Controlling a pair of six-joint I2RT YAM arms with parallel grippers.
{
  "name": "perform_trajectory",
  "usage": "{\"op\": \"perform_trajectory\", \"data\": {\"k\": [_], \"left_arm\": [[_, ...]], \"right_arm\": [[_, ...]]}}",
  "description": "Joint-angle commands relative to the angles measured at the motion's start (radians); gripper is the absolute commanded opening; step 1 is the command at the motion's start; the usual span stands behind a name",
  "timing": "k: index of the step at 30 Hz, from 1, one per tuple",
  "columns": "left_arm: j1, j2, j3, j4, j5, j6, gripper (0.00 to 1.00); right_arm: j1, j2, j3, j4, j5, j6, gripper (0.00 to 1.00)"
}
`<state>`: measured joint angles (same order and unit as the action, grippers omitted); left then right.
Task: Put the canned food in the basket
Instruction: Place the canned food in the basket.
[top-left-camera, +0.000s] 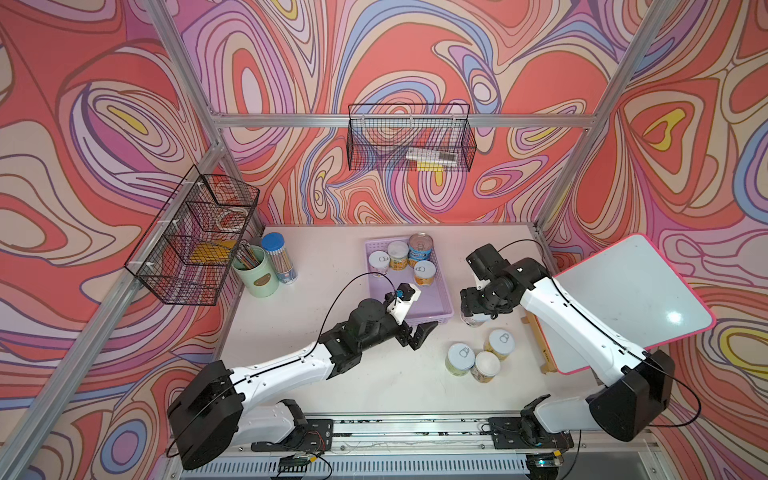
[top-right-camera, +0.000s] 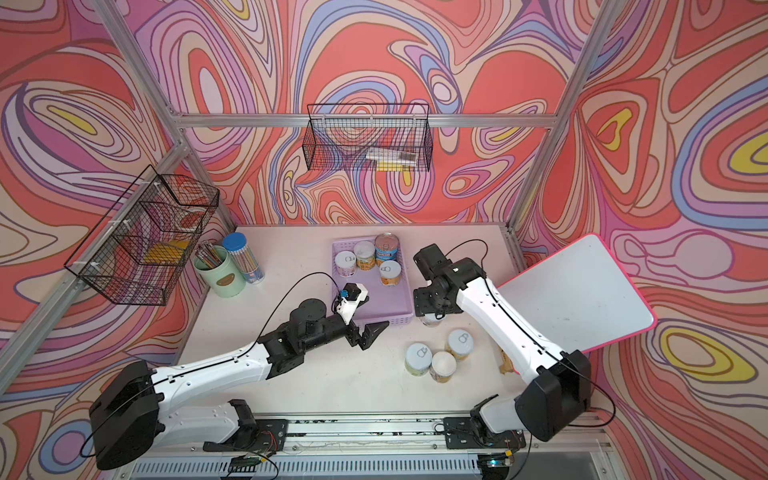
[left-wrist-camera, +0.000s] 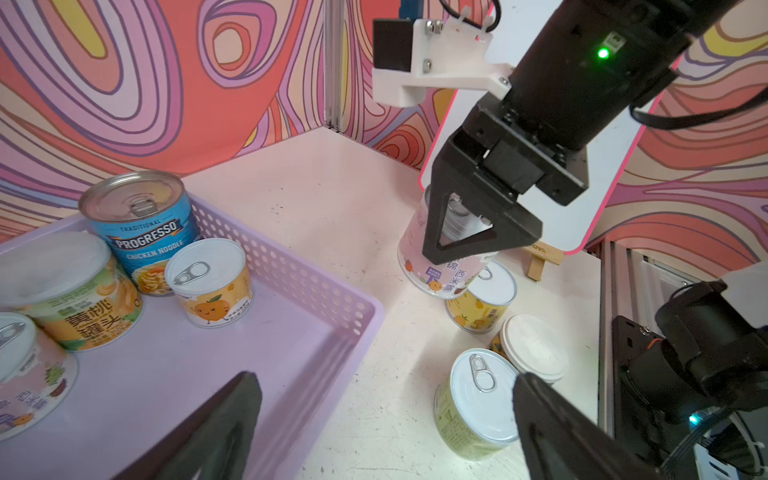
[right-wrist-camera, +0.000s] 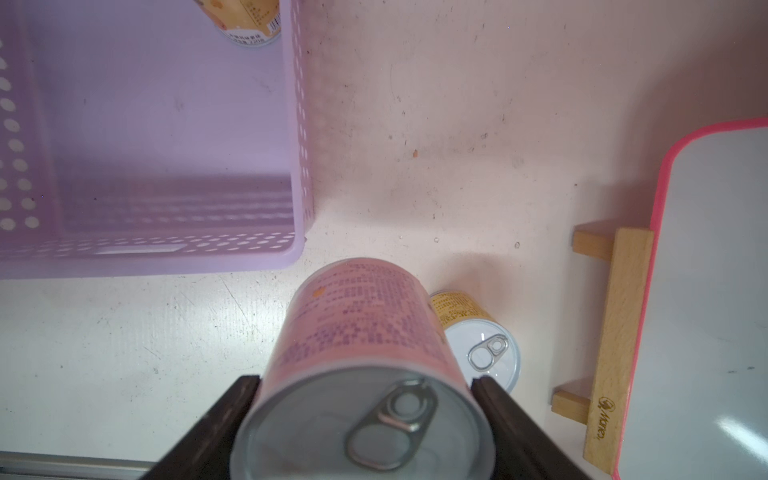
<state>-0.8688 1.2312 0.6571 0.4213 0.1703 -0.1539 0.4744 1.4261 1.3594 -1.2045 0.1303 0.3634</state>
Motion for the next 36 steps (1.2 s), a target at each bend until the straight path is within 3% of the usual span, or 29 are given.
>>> {"op": "perform_trajectory", "data": {"k": [1,22,36], "left_arm": [[0.039,-0.045,-0.022,-0.047,0.022,0.002,0.99],[0.353,-0.223,-0.176,-0.071,0.103,-0.144,0.99],[0.536,-0.208,-0.212,0.017,0.213,-0.236,0.99]], "right_arm": [[0.018,0.046,0.066,0.036,0.008,-0.021,0.60],[0.107,0.484,0.487,0.101,-0.047,-0.249,0.51],[0.168,0.712,0.758,0.103,-0.019,-0.414,0.50]]}}
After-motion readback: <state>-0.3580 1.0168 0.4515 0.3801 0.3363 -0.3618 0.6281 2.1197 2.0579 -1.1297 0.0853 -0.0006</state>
